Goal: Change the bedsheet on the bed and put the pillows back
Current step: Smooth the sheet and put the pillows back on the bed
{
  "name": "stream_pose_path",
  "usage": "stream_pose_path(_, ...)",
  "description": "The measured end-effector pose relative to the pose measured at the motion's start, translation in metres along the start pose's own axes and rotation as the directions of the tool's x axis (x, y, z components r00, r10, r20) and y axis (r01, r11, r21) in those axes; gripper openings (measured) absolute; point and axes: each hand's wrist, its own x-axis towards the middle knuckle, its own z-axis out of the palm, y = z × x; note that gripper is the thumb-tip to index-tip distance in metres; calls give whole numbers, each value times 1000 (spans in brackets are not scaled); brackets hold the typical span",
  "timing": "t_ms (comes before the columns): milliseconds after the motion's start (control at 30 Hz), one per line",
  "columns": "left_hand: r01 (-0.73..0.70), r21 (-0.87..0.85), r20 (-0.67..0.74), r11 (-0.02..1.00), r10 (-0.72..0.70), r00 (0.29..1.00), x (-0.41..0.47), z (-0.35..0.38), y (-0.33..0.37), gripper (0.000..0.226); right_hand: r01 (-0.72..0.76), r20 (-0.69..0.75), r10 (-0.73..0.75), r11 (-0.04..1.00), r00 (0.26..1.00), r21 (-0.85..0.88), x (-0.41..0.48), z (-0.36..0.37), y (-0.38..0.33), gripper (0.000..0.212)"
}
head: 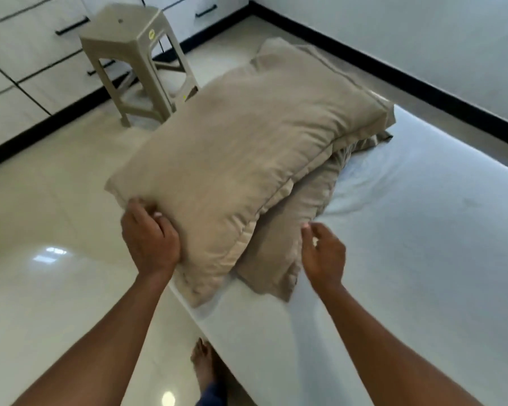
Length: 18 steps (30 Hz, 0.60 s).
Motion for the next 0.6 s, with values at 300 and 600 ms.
stream_pose_path(300,-263,-28,544,964,235,805,230,77,95,81,-497,154,473,835,868,236,132,47,-117,146)
stream_pose_path(600,528,-88,983,845,-10,181,250,108,63,74,-759,141,748,621,648,193,156,68,-64,174)
